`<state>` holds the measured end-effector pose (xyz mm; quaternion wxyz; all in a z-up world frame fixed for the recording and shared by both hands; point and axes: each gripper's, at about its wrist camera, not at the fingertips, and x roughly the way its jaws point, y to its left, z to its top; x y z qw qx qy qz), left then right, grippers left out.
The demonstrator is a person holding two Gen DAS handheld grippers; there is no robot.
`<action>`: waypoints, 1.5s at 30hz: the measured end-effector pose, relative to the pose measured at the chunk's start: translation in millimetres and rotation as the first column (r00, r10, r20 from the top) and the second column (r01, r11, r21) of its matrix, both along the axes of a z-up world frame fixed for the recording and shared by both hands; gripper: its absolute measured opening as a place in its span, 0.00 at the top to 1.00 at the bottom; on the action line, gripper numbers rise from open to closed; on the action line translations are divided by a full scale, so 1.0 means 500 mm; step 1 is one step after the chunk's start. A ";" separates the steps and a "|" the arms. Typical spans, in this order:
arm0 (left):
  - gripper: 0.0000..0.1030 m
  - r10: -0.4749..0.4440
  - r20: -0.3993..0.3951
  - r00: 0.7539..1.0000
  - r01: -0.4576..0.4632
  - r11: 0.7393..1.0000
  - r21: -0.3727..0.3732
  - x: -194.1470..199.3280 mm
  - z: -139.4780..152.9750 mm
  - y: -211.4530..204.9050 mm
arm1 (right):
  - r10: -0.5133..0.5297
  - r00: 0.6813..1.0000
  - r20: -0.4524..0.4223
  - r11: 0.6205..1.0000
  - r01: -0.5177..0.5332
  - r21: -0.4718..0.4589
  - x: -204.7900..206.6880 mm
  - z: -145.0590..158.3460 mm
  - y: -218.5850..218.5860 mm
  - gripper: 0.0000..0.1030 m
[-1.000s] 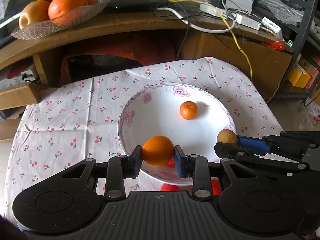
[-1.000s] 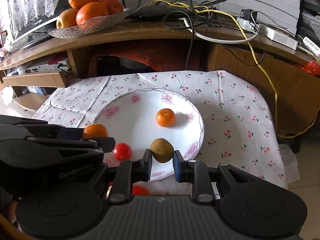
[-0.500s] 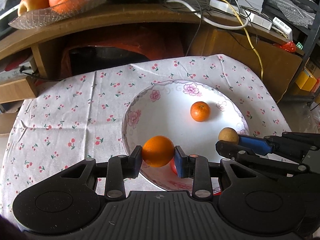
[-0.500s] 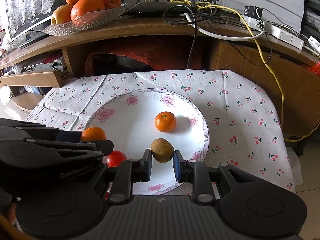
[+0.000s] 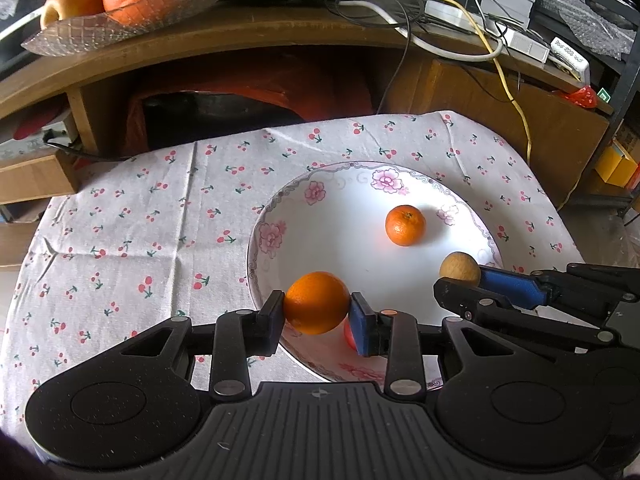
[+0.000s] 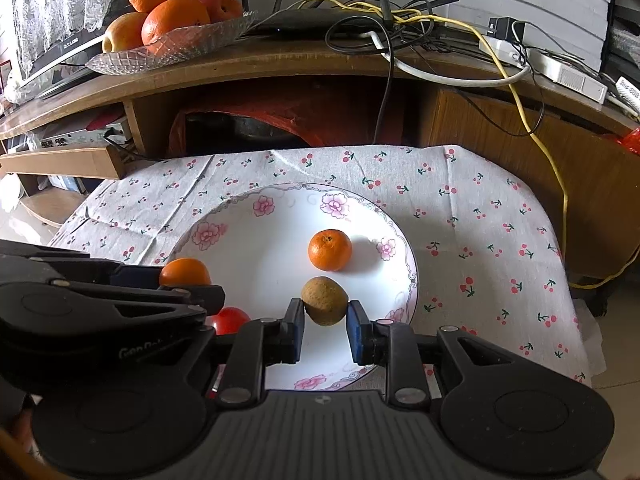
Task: Organize fruits
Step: 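Open the left gripper and right gripper to drop both fruits into the bowl, then withdraw both tools from the bowl toward the remaining fruits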
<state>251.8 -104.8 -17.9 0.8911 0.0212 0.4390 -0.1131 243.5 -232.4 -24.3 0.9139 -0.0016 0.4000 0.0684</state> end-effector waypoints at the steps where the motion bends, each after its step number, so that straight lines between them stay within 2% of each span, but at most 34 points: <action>1: 0.58 0.001 0.002 1.000 -0.001 1.000 0.004 0.000 0.000 0.000 | 0.000 1.000 0.000 1.000 0.000 -0.001 0.000 0.000 0.000 0.74; 7: 0.58 0.005 0.008 1.000 -0.005 1.000 0.010 -0.001 0.002 0.002 | 0.000 1.000 0.008 1.000 0.000 -0.003 0.001 0.001 0.001 0.74; 10: 0.52 0.014 0.021 1.000 -0.014 1.000 0.024 -0.002 0.005 0.004 | -0.004 1.000 0.016 1.000 0.004 -0.001 0.002 0.003 0.000 0.74; 17: 0.50 0.019 0.029 0.999 -0.019 1.000 0.013 -0.004 0.010 0.009 | -0.003 1.000 0.030 1.000 0.003 0.001 0.000 0.008 -0.001 0.74; 33: 0.38 0.009 0.056 0.998 -0.008 1.000 -0.012 -0.013 0.029 0.011 | -0.037 0.998 0.059 0.999 0.036 0.017 -0.003 0.021 -0.019 0.72; 45: 0.36 -0.017 0.079 0.997 0.015 1.000 0.015 -0.034 0.037 0.013 | -0.020 0.998 0.056 1.000 0.019 0.008 -0.019 0.022 -0.013 0.71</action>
